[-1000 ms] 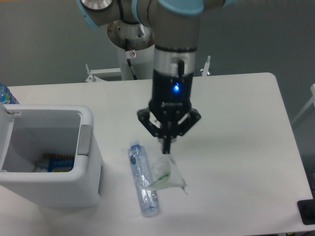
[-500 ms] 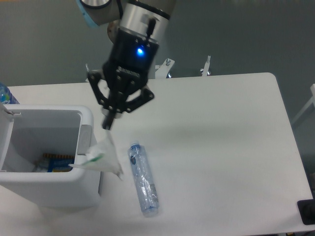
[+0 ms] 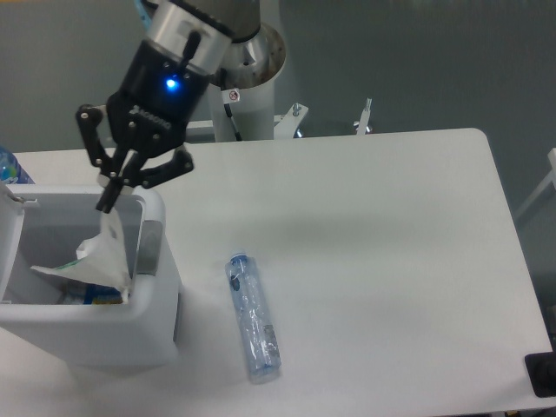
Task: Place the trash in the trash can
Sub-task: 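Carry the bag over the white bin and lower it inside, then open the gripper to release the bag and raise it, then move the open gripper over the clear water bottle and lower it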
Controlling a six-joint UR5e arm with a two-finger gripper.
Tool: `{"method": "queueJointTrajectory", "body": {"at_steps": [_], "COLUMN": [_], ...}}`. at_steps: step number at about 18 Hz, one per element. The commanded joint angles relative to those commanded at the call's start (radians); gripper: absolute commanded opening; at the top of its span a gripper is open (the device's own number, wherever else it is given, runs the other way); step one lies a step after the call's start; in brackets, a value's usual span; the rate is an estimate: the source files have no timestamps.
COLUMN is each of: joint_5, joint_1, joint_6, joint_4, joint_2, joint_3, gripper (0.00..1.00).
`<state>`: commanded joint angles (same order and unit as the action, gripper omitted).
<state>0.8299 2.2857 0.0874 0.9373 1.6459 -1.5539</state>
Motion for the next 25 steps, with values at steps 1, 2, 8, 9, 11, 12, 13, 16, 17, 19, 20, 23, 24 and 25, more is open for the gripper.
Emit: {"method": "queueJointTrajectory", "body": {"at_steps": [1, 2, 8, 9, 11, 12, 13, 16, 17, 19, 20, 23, 24, 25], "joint_5": [0.0, 0.0, 0.009, 0.009, 0.011, 0.011, 0.011, 0.017, 0.035, 0.137, 0.209, 0.336, 0.345, 0.351], "joint_1": [-0.009, -0.011, -0.011, -0.011, 0.011, 0.047, 0.07, 0.099, 0.115, 0.117, 0.117, 0.115, 0.115, 0.115], "joint_6": [0.023, 0.053, 0.083, 0.083, 0.072, 0.069, 0.071, 0.071, 0.074, 0.081, 0.083, 0.089, 0.089, 0.089], "joint_4": [0.0, 0.0, 0.002, 0.002, -0.006, -0.009, -0.011, -0.012, -0.014, -0.014, -0.014, -0.014, -0.014, -0.015], "joint_2": [0.005, 0.009, 0.012, 0.014, 0.015, 0.015, 0.017, 0.031, 0.034, 0.061, 0.08, 0.135, 0.152, 0.166], "joint_3": [0.0, 0.0, 0.0, 0.003, 0.014, 0.014, 0.017, 0.024, 0.029, 0.058, 0.075, 0.112, 0.121, 0.126], "gripper": [0.32, 0.53, 1.0, 1.0, 1.0, 1.0, 1.0, 1.0, 1.0, 1.0, 1.0, 1.0, 1.0, 1.0]}}
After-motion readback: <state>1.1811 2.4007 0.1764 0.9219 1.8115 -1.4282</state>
